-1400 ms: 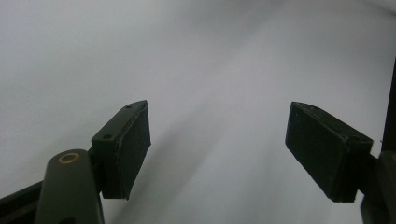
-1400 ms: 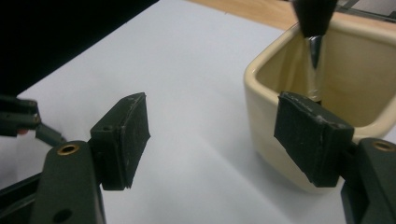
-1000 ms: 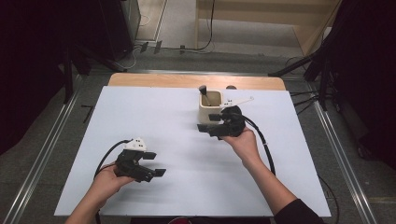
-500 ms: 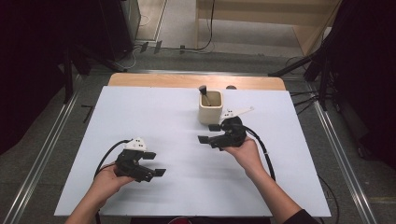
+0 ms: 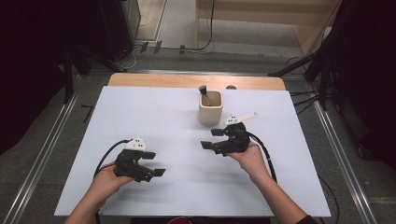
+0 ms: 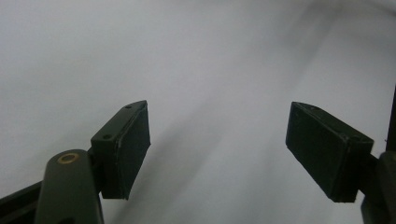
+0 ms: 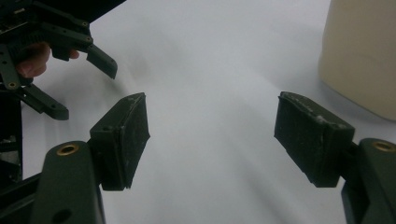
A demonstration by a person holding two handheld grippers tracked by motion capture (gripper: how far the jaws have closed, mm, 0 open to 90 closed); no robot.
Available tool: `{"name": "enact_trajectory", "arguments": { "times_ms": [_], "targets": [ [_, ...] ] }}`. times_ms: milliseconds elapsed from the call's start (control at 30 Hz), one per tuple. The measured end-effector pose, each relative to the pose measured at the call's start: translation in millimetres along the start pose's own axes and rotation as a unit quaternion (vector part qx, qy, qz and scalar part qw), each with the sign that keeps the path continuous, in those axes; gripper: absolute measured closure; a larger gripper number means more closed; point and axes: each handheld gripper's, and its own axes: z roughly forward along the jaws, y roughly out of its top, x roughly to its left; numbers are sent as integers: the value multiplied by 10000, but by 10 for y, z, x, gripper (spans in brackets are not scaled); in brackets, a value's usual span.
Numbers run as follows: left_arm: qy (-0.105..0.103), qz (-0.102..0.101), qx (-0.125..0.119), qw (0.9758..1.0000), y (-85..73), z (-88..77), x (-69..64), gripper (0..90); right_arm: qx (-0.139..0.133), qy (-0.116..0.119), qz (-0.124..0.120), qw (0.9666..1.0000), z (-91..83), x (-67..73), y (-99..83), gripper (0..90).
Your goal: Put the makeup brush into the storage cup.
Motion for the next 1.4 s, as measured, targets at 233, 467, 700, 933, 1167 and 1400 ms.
{"name": "enact_trajectory", "arguments": {
  "times_ms": [233, 467, 700, 933, 1167, 1400],
  "targets": [
    [17, 11, 4, 10000, -2, -12, -2, 229, 18, 3, -59, 10000, -59, 34, -75, 261],
    [22, 6, -1, 10000, -2, -14, -2, 229, 6, 34, -114, 9999, -105, 64, -134, 253],
    [34, 2, -6, 10000, -2, -19, -2, 229, 93, 3, -185, 9998, -170, 96, -187, 220],
    [18, 8, -18, 10000, -4, -21, -4, 229, 98, 1, -215, 9997, -221, 105, -220, 178],
    [20, 26, -11, 10000, -4, -24, -8, 229, 191, -41, -203, 9996, -283, 83, -294, 159],
    [35, 35, -37, 10000, -1, -28, -8, 230, 191, -127, -242, 9994, -358, 50, -358, 158]
  ]
}}
